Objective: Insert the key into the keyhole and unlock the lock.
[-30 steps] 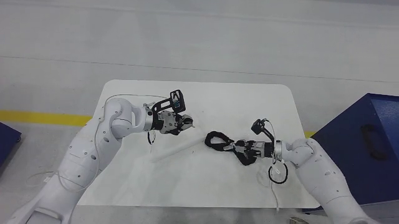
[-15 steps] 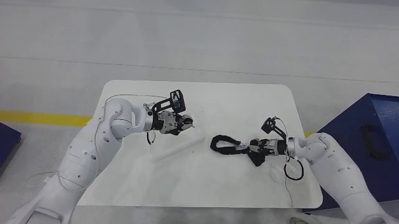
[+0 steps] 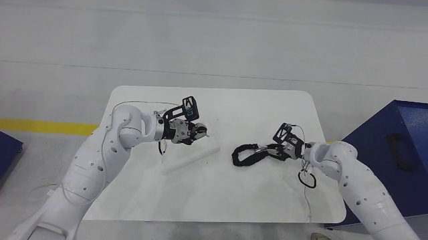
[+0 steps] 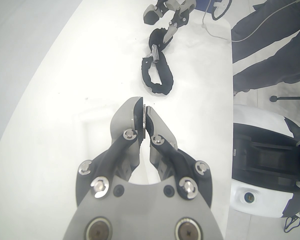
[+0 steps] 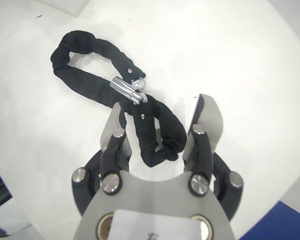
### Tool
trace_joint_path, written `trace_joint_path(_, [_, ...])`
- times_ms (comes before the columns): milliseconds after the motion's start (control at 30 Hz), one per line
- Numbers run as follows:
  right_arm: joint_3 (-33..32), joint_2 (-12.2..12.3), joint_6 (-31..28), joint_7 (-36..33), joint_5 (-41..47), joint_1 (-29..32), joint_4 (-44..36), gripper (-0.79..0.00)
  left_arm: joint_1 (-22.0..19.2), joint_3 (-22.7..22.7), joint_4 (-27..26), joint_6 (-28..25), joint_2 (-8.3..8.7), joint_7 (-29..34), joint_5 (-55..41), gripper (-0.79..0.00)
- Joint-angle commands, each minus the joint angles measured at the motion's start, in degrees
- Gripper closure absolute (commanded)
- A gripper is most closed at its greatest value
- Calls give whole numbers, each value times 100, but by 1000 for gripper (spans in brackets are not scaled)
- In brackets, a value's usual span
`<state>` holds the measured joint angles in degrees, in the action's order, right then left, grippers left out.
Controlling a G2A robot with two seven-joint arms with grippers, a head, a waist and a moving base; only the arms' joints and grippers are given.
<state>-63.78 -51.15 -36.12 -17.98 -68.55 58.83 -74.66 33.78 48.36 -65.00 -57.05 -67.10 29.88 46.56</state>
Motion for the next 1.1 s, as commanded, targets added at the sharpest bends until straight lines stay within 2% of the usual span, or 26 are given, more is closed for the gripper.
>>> trace_joint_path(0, [-173, 63, 111, 151, -285, 305, -453, -785, 0, 0, 0, 0, 0, 0, 0, 0])
trace_joint_path(167, [-313, 115, -93, 195, -441, 531, -666, -785, 0, 0, 0, 0, 0, 0, 0, 0])
trace_joint_path(400, [231, -99, -238, -58, -126, -84, 116, -785, 0, 0, 0, 0, 0, 0, 0, 0])
trace_joint_path(500, [454, -211, -144, 70, -83, -352, 495, -720, 0, 0, 0, 0, 0, 0, 0, 0])
trace_joint_path(600, [640, -304, -212, 187, -49, -571, 833, -600, 0, 0, 0, 0, 0, 0, 0, 0])
trace_joint_path(833, [1036, -493, -357, 159, -113, -935, 1355, -631, 0, 0, 0, 0, 0, 0, 0, 0])
trace_joint_path(1033, [1228, -616, -433, 156, -54, -1112, 1628, -603, 0, 0, 0, 0, 0, 0, 0, 0])
trace_joint_path(1067, [1263, -635, -451, 125, -54, -1134, 1663, -573, 0, 0, 0, 0, 0, 0, 0, 0])
